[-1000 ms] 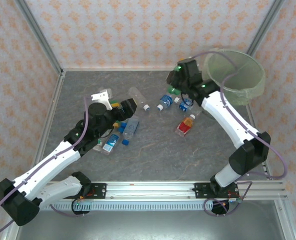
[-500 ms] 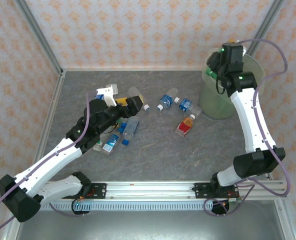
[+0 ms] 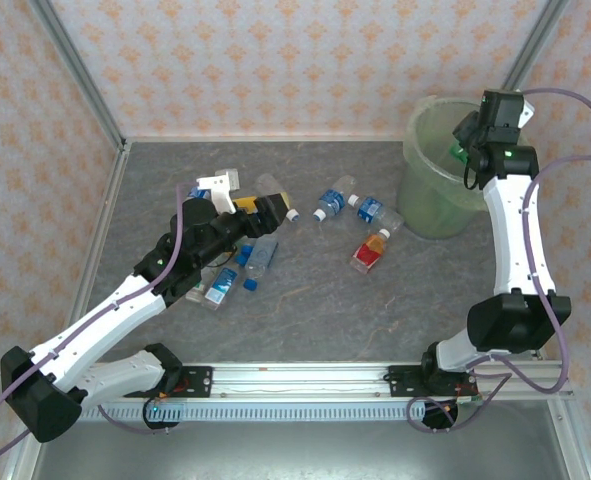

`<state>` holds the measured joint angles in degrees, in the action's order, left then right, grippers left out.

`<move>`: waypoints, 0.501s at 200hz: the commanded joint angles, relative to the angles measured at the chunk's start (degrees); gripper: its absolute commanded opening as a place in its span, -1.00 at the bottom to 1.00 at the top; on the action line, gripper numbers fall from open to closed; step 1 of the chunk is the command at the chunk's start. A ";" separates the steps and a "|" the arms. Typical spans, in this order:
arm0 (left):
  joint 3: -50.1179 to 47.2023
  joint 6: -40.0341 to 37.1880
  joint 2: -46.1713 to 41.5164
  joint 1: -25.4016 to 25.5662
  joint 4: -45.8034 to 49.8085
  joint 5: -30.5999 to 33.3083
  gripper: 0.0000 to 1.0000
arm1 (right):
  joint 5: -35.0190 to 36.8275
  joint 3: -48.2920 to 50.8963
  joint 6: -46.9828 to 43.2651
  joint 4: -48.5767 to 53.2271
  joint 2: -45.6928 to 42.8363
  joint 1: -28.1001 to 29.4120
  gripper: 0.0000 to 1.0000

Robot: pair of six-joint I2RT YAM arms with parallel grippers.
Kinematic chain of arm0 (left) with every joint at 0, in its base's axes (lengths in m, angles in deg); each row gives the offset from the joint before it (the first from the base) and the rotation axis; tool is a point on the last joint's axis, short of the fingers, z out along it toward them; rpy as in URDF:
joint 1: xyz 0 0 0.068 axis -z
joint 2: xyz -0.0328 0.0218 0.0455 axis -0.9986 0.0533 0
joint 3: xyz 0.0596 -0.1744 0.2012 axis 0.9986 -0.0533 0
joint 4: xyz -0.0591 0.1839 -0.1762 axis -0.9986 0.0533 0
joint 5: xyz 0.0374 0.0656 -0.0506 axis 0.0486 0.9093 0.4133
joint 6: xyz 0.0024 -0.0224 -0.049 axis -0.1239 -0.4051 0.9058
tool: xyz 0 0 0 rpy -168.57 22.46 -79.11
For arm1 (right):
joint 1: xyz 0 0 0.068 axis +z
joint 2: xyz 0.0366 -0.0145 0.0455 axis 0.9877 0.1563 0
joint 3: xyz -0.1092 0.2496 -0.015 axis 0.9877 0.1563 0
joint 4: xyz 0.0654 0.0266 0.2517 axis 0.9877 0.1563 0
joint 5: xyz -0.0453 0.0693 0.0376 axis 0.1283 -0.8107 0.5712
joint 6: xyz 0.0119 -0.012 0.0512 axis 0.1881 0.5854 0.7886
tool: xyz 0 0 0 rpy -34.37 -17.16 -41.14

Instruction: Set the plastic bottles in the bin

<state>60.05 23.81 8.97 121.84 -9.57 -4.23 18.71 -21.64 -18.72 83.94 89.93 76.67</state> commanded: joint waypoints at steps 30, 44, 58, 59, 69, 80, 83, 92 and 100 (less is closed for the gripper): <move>2.03 -1.58 -0.14 0.44 -1.01 0.66 0.98 | -1.60 1.95 -1.57 -1.47 0.68 -0.23 -0.05; 2.14 -1.66 -0.12 0.43 -0.94 0.74 0.98 | -2.23 1.53 -1.96 -1.03 1.01 -0.21 0.20; 2.20 -1.79 -0.08 0.44 -0.86 0.79 0.98 | -2.65 0.79 -2.27 -0.35 1.29 -0.23 0.47; 2.22 -1.78 -0.08 0.44 -0.81 0.83 0.98 | -2.67 0.71 -2.26 -0.34 1.30 -0.23 0.48; 2.38 -1.86 -0.08 0.44 -0.69 0.86 0.98 | -3.31 0.59 -2.37 -0.21 1.15 -0.16 0.66; 2.40 -2.01 -0.07 0.49 -0.59 0.91 0.98 | -4.07 0.68 -2.67 -0.27 0.83 -0.16 0.73; 2.41 -1.95 -0.07 0.44 -0.59 0.94 0.98 | -4.30 0.70 -2.62 -0.27 0.74 -0.16 0.74; 2.41 -1.95 -0.07 0.39 -0.58 1.03 0.98 | -4.76 0.76 -2.79 -0.33 0.49 -0.19 0.78; 2.41 -1.95 -0.05 0.44 -0.59 1.12 0.98 | -5.13 0.80 -2.96 -0.45 0.24 -0.23 0.87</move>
<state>60.14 22.96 8.97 121.84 -9.55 -4.18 15.19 -19.93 -20.60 83.96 90.96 76.67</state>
